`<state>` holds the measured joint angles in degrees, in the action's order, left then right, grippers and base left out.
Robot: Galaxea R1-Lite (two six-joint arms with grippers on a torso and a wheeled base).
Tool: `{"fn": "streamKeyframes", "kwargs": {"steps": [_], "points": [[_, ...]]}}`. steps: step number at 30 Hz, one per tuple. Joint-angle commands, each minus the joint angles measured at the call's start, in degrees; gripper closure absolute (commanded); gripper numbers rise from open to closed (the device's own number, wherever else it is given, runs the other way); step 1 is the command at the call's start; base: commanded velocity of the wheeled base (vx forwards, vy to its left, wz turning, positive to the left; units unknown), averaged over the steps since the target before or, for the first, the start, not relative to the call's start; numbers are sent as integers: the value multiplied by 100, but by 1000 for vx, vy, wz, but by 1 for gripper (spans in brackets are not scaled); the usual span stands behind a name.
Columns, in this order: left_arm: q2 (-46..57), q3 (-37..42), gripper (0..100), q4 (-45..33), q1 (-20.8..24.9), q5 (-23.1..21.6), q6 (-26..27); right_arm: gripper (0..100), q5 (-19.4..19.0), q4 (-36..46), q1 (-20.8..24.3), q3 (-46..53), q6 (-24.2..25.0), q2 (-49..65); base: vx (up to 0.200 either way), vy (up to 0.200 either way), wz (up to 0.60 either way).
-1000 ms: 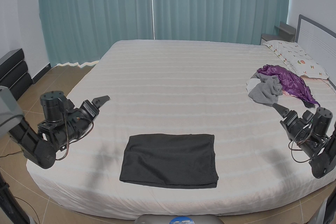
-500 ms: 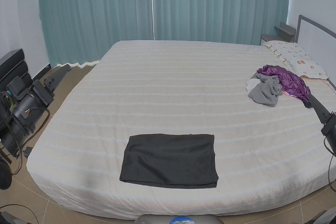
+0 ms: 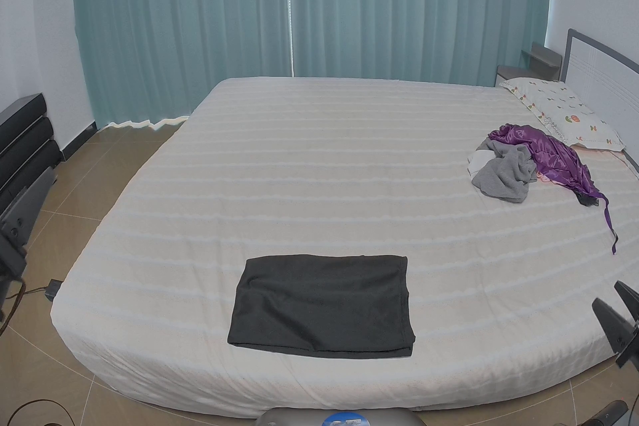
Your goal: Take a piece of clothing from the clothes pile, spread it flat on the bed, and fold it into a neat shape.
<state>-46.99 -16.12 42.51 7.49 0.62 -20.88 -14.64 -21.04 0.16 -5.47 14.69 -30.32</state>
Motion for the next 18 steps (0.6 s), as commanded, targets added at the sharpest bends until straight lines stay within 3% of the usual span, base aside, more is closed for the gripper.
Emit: {"fn": "streamKeyframes", "kwargs": {"steps": [1, 6, 9, 12, 14, 16, 18], "points": [[3328, -146, 0, -2388, -98, 483, 1280, 0, -74, 3018, 19, -947, -1117, 3032, 0, 0, 0], [4155, -155, 0, -3179, -212, 562, 1297, 0, 269, 2816, 11, -973, -1407, 3032, 0, 0, 0], [4198, -85, 0, -3152, -327, 711, 1306, 0, 612, 2394, 11, -806, -1759, 3032, 0, 0, 0], [4409, -50, 0, -3187, -678, 562, 1332, 0, 822, 1753, 19, -428, -1979, 3032, 0, 0, 0], [4699, 65, 0, -3196, -766, 333, 1702, 0, 858, 1093, 11, 11, -2093, 3032, 0, 0, 0], [4699, 302, 0, -3056, -757, 404, 2246, 0, 866, 179, 19, 547, -2190, 3032, 0, 0, 0], [4699, 583, 0, -2713, -757, 544, 2264, 0, 884, 83, 11, 547, -2146, 3032, 0, 0, 0]]}}
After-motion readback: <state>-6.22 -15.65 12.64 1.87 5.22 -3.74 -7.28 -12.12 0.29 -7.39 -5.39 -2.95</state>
